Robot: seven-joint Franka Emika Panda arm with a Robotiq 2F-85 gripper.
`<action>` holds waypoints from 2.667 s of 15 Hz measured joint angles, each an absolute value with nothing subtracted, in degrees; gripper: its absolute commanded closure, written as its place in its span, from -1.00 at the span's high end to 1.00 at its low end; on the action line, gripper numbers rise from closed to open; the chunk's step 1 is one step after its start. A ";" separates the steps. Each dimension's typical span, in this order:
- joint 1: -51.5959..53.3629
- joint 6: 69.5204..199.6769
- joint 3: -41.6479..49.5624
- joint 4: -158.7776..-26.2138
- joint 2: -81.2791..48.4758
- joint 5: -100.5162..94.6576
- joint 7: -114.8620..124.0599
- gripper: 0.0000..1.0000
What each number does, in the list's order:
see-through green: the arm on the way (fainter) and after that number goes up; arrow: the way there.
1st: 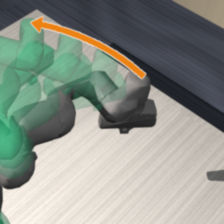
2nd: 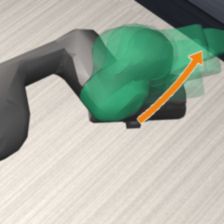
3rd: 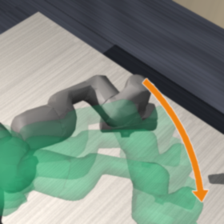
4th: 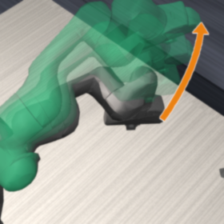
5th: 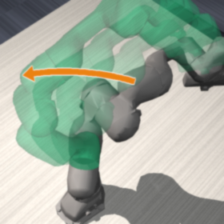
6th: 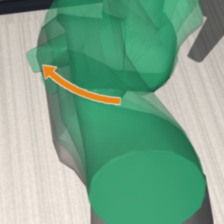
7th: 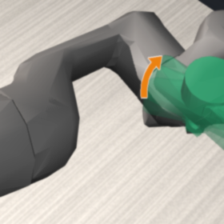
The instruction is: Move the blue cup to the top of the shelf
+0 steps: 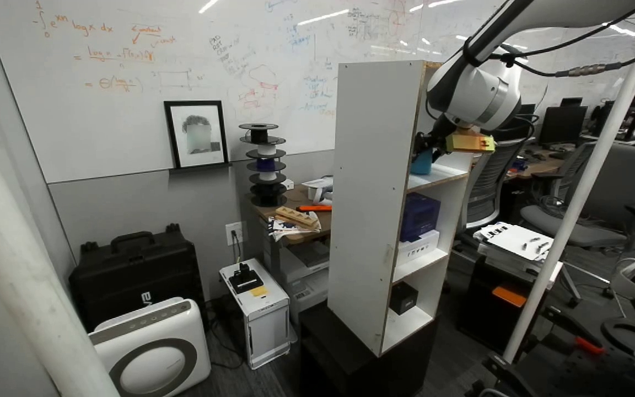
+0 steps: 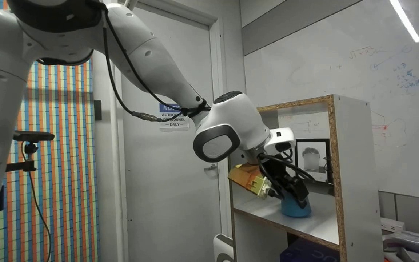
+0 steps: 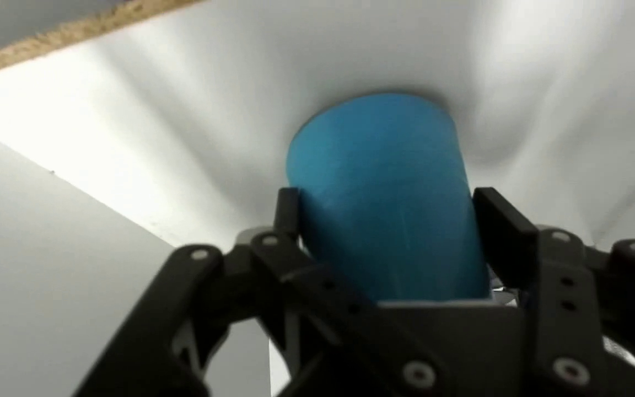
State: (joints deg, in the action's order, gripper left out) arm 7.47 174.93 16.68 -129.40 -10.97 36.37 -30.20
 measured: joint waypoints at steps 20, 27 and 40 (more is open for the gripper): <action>-6.09 161.88 14.32 -153.13 44.07 24.43 -22.76 0.01; -6.54 143.79 19.57 -133.22 46.50 18.63 -8.63 0.01; -1.44 139.02 15.59 -112.32 12.30 24.22 1.10 0.01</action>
State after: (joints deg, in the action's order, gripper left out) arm -1.44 139.02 15.59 -112.32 12.30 24.22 1.10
